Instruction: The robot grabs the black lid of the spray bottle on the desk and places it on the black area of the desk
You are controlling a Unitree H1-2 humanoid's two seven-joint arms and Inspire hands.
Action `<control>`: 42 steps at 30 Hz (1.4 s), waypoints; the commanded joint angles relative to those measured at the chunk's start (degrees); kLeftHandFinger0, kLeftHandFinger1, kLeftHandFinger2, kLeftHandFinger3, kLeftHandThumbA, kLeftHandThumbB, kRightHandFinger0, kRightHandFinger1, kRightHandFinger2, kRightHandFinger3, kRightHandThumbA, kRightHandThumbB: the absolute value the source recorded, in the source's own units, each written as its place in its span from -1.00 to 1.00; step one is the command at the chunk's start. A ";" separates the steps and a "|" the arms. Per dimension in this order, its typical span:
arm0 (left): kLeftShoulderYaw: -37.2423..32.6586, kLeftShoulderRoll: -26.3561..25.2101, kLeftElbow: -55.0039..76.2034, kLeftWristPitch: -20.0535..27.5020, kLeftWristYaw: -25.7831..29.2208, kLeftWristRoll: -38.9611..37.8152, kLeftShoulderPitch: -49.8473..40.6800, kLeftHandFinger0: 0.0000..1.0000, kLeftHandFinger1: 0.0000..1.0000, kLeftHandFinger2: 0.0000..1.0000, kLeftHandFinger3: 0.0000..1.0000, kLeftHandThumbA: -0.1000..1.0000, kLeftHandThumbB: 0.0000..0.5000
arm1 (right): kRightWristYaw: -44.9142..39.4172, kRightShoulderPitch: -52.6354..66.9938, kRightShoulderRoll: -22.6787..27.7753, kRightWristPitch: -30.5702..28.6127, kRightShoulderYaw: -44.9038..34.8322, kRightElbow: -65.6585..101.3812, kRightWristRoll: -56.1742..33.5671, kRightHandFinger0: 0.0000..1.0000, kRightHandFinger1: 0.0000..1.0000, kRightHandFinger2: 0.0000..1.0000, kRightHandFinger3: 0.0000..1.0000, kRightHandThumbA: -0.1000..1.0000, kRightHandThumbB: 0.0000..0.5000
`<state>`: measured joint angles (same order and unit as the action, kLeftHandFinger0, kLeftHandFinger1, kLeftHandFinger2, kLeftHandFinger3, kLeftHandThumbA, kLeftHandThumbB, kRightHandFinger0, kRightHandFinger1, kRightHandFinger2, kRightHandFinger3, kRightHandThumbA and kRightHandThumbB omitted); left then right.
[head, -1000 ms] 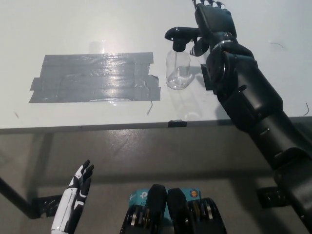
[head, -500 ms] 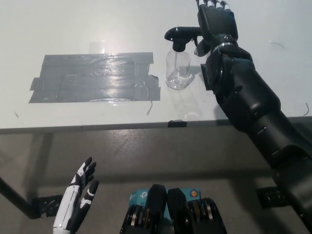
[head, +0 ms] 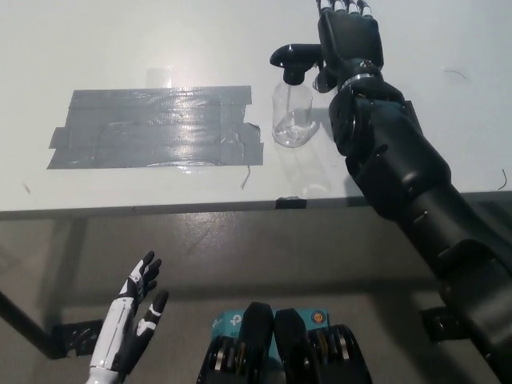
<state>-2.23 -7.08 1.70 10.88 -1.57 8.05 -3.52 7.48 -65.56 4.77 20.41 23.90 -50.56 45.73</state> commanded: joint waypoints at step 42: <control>-0.10 -0.66 1.09 0.86 -0.46 -0.37 3.24 0.93 1.00 1.00 1.00 0.73 -0.66 | 27.36 -6.60 0.28 -20.27 -3.03 -5.91 -4.12 -0.93 -0.09 0.55 0.73 -1.00 -0.29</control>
<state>-2.34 -7.09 1.69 10.55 -1.58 7.84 -0.98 30.35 -66.51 4.58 3.73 22.25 -58.71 43.10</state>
